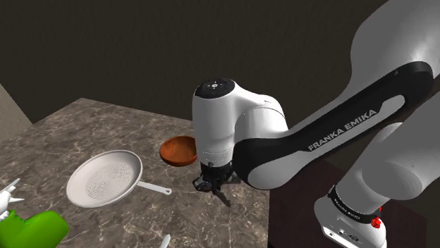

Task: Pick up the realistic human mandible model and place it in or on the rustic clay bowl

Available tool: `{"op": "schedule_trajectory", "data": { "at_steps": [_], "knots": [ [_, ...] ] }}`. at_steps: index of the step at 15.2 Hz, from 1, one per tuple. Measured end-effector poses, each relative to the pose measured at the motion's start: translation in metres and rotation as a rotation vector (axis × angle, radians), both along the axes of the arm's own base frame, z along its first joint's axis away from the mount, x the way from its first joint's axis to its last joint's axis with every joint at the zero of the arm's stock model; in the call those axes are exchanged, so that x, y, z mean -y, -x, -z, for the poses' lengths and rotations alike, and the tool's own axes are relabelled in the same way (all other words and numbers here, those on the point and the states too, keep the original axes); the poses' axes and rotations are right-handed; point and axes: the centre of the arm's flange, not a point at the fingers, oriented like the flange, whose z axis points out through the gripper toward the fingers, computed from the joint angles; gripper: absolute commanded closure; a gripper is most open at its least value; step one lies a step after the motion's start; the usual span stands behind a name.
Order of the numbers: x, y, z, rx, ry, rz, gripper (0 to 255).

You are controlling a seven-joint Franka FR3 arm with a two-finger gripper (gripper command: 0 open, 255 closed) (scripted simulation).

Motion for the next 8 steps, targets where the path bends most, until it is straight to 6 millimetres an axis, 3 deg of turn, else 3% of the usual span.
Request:
{"op": "schedule_trajectory", "data": {
  "at_steps": [8],
  "knots": [
    [0.0, -0.006, -0.036, -0.001, -0.001, 0.0, 255]
  ]
}}
